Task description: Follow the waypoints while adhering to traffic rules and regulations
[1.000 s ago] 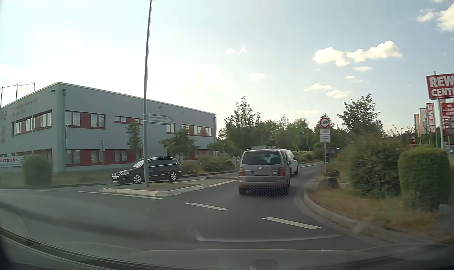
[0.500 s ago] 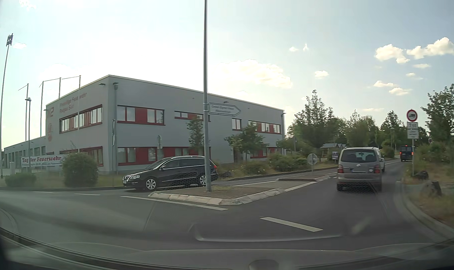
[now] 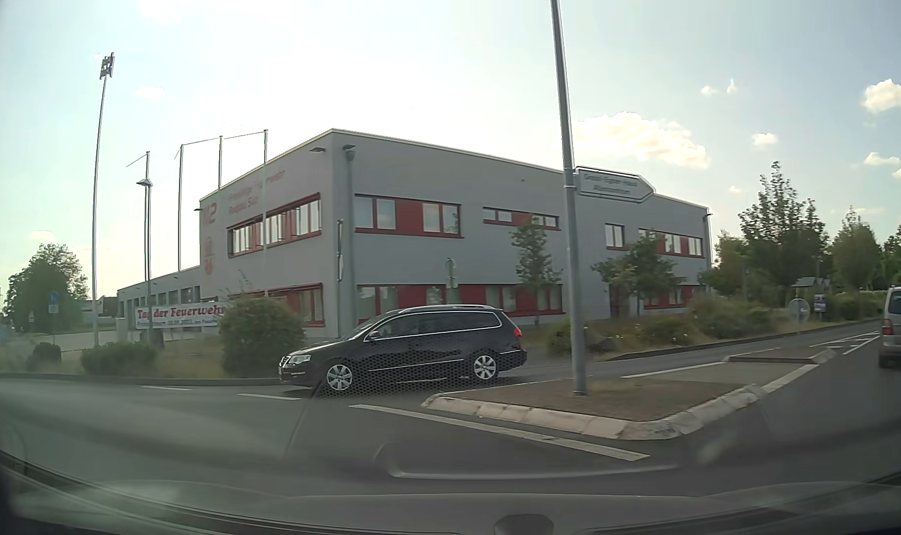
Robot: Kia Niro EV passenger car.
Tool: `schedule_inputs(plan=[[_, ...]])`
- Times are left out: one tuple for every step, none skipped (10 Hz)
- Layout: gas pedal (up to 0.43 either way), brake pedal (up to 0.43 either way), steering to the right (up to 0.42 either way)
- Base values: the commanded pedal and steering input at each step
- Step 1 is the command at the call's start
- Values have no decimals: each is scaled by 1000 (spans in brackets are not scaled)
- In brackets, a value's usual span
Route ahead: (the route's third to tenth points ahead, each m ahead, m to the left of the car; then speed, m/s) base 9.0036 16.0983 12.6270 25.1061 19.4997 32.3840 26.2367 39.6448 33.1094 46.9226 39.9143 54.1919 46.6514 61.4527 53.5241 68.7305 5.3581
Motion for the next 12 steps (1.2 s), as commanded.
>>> schedule_inputs(plan=[[67,30,-399],[67,30,-411],[67,30,-425],[67,30,-434],[67,30,-436],[67,30,-436],[67,30,-437],[67,30,-437],[67,30,-437],[67,30,-436],[67,30,-432],[67,30,-426]])
